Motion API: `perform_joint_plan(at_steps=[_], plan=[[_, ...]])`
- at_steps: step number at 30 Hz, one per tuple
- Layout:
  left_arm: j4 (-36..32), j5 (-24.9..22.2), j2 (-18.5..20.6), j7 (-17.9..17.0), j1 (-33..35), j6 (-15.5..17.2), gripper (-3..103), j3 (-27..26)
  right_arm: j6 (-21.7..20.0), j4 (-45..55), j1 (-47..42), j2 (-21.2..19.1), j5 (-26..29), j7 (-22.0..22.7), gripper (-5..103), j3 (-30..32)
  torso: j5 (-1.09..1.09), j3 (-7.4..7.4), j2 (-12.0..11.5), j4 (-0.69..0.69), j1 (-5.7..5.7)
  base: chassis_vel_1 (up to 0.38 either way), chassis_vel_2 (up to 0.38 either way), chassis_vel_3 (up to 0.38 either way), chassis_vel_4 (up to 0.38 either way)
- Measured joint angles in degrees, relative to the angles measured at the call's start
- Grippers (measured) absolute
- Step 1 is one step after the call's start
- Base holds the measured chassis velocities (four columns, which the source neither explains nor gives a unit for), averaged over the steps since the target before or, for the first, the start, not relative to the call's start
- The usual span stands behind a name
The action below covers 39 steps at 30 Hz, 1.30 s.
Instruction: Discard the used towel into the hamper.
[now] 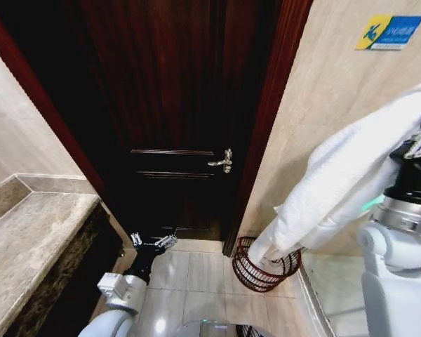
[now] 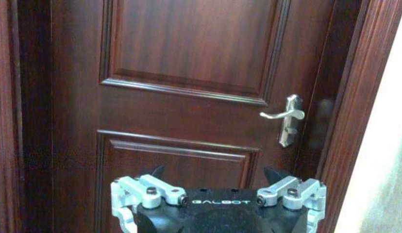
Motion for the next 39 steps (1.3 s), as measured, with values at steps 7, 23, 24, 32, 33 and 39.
perform_joint_plan(at_steps=[7,23,24,32,33,39], plan=[[0.0,0.0,0.0,0.0,0.0,0.0,100,0.0,1.1,-1.4,-0.4,1.8,-2.0,-0.2,6,-2.1,0.00,0.00,0.0,0.00,0.00,0.000,0.000,0.000,0.000],[0.0,0.0,0.0,0.0,0.0,0.0,100,0.0,4.8,-3.7,-3.0,4.6,-6.0,-0.3,6,-5.8,0.00,0.00,0.0,0.00,0.01,0.000,0.000,0.000,0.000],[0.0,0.0,0.0,0.0,0.0,0.0,100,0.0,4.8,-3.7,-3.0,4.6,-6.0,-0.3,6,-5.8,0.00,0.00,0.0,0.00,0.01,0.000,0.000,0.000,0.000],[0.0,0.0,0.0,0.0,0.0,0.0,100,0.0,7.3,-6.3,-4.8,5.9,-7.6,0.2,6,-5.2,0.00,0.00,0.0,0.00,0.01,0.000,0.000,0.000,0.000],[0.0,0.0,0.0,0.0,0.0,0.0,100,0.0,7.3,-6.3,-4.8,5.9,-7.6,0.2,6,-5.2,0.00,0.00,0.0,0.00,0.01,0.000,0.000,0.000,0.000],[0.0,0.0,0.0,0.0,0.0,0.0,100,0.0,8.8,-8.3,-5.7,6.6,-8.4,0.2,6,-4.8,0.00,0.00,0.0,0.00,0.01,0.000,0.000,0.000,0.000]])
